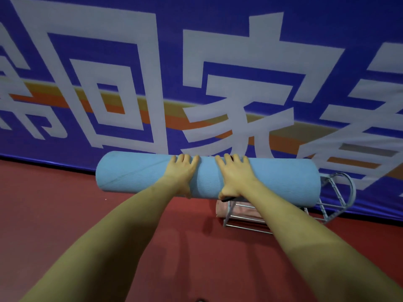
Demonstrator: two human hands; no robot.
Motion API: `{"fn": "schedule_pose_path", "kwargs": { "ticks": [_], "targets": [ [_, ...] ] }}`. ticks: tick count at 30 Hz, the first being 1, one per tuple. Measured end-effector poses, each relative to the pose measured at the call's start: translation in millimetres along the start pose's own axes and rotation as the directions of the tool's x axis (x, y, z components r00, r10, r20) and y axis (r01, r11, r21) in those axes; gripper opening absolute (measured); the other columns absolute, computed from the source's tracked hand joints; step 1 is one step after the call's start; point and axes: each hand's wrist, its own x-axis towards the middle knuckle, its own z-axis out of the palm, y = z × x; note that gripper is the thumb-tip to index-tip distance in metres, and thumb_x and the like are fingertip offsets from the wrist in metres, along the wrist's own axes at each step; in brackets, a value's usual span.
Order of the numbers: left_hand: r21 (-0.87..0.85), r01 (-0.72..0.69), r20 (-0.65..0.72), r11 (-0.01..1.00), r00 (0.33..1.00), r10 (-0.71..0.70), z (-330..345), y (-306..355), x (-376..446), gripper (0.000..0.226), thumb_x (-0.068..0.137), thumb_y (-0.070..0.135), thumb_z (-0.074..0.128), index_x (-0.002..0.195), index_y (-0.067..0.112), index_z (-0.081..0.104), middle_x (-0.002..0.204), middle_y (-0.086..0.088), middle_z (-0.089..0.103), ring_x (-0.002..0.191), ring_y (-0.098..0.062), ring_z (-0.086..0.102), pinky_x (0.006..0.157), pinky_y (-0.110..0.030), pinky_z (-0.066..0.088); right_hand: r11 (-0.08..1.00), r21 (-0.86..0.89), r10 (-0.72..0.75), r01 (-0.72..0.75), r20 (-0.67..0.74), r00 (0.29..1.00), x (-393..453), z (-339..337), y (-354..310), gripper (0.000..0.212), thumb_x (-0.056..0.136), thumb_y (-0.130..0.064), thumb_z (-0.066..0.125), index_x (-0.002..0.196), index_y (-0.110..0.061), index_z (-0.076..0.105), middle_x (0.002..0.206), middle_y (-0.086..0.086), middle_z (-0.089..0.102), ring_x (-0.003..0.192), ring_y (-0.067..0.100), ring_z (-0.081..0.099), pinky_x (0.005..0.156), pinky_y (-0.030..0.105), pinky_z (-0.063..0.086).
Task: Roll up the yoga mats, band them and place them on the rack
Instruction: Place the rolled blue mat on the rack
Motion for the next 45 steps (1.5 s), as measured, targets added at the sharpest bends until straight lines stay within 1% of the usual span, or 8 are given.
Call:
{"fn": "schedule_pose_path", "kwargs": {
  "ticks": [8, 14, 22, 28, 31, 34, 38, 45],
  "targets": [
    [-0.056, 0.035, 0.001, 0.998, 0.999, -0.035, 36.1, -45.7, 86.9, 0.117, 0.056, 0.048, 0.084, 0.144, 0.012, 0.015, 0.138, -0.012, 0.035, 0.13, -0.03, 0.033, 0.109, -0.045, 0.028, 0.999, -0.038, 0.002, 0.0, 0.044, 0.999, 102.0, 14.5, 9.4, 0.109, 0.058, -0.05, 0.074, 0.145, -0.014, 0.018, 0.137, 0.012, 0.037, 0.122, 0.032, 0.037, 0.104, 0.05, 0.028],
    [-0.127, 0.054, -0.008, 0.99, 0.998, -0.055, 79.6, -84.0, 142.2, 0.113, 0.062, 0.049, 0.08, 0.144, 0.014, 0.012, 0.141, -0.011, 0.027, 0.135, -0.028, 0.025, 0.102, -0.061, 0.03, 0.996, -0.07, 0.047, -0.047, -0.001, 0.999, 165.9, 33.6, -6.8, 0.095, 0.069, -0.039, 0.067, 0.146, -0.01, 0.02, 0.14, 0.017, 0.034, 0.126, 0.035, 0.034, 0.106, 0.053, 0.022],
    [-0.141, -0.003, -0.034, 0.99, 0.999, -0.001, 171.1, -142.2, 206.0, 0.109, 0.065, 0.05, 0.075, 0.145, 0.015, 0.009, 0.143, -0.011, 0.026, 0.135, -0.027, 0.026, 0.101, -0.057, 0.032, 0.992, -0.077, 0.104, -0.102, 0.02, 0.994, 254.4, 86.6, -47.0, 0.094, 0.066, -0.031, 0.069, 0.146, -0.007, 0.024, 0.142, 0.023, 0.034, 0.131, 0.041, 0.032, 0.109, 0.059, 0.018],
    [-0.228, 0.035, -0.063, 0.973, 0.997, -0.051, 290.8, -142.8, 245.4, 0.111, 0.068, 0.058, 0.069, 0.149, 0.016, 0.006, 0.149, -0.012, 0.022, 0.139, -0.029, 0.022, 0.104, -0.056, 0.027, 0.986, -0.114, 0.12, -0.121, -0.013, 0.993, 302.4, 189.8, -76.6, 0.093, 0.074, -0.028, 0.067, 0.148, -0.008, 0.016, 0.148, 0.024, 0.024, 0.139, 0.042, 0.019, 0.113, 0.058, 0.008],
    [-0.22, 0.034, -0.098, 0.975, 0.994, -0.057, 359.4, -136.5, 258.8, 0.111, 0.066, 0.055, 0.072, 0.149, 0.016, 0.011, 0.147, -0.016, 0.027, 0.137, -0.032, 0.028, 0.101, -0.058, 0.029, 0.982, -0.114, 0.149, -0.15, -0.016, 0.989, 316.3, 260.0, -96.7, 0.094, 0.076, -0.028, 0.068, 0.149, -0.008, 0.011, 0.15, 0.024, 0.019, 0.141, 0.041, 0.015, 0.114, 0.056, 0.005],
    [-0.228, 0.041, -0.17, 0.973, 0.982, -0.081, 431.1, -123.5, 276.7, 0.116, 0.046, 0.047, 0.084, 0.139, 0.014, 0.023, 0.132, -0.022, 0.047, 0.122, -0.037, 0.047, 0.088, -0.06, 0.04, 0.973, -0.146, 0.173, -0.178, -0.044, 0.984, 332.4, 334.1, -106.7, 0.101, 0.063, -0.029, 0.077, 0.147, -0.009, 0.024, 0.147, 0.023, 0.03, 0.138, 0.039, 0.026, 0.114, 0.055, 0.013],
    [-0.225, 0.044, -0.245, 0.973, 0.964, -0.1, 519.7, -104.2, 301.0, 0.117, 0.038, 0.046, 0.086, 0.136, 0.012, 0.03, 0.125, -0.021, 0.051, 0.114, -0.036, 0.052, 0.082, -0.059, 0.043, 0.962, -0.18, 0.184, -0.206, -0.129, 0.974, 352.2, 431.8, -117.0, 0.102, 0.051, -0.028, 0.081, 0.142, -0.011, 0.038, 0.142, 0.021, 0.041, 0.133, 0.038, 0.037, 0.112, 0.054, 0.022],
    [-0.265, 0.064, -0.303, 0.962, 0.942, -0.146, 641.5, -87.8, 318.2, 0.124, 0.034, 0.049, 0.087, 0.138, 0.012, 0.03, 0.124, -0.023, 0.051, 0.111, -0.037, 0.052, 0.085, -0.057, 0.042, 0.965, -0.181, 0.152, -0.189, -0.201, 0.968, 372.1, 546.5, -142.3, 0.093, 0.074, -0.023, 0.07, 0.15, -0.012, 0.017, 0.154, 0.018, 0.02, 0.144, 0.035, 0.015, 0.116, 0.051, 0.008]
  ]
}}
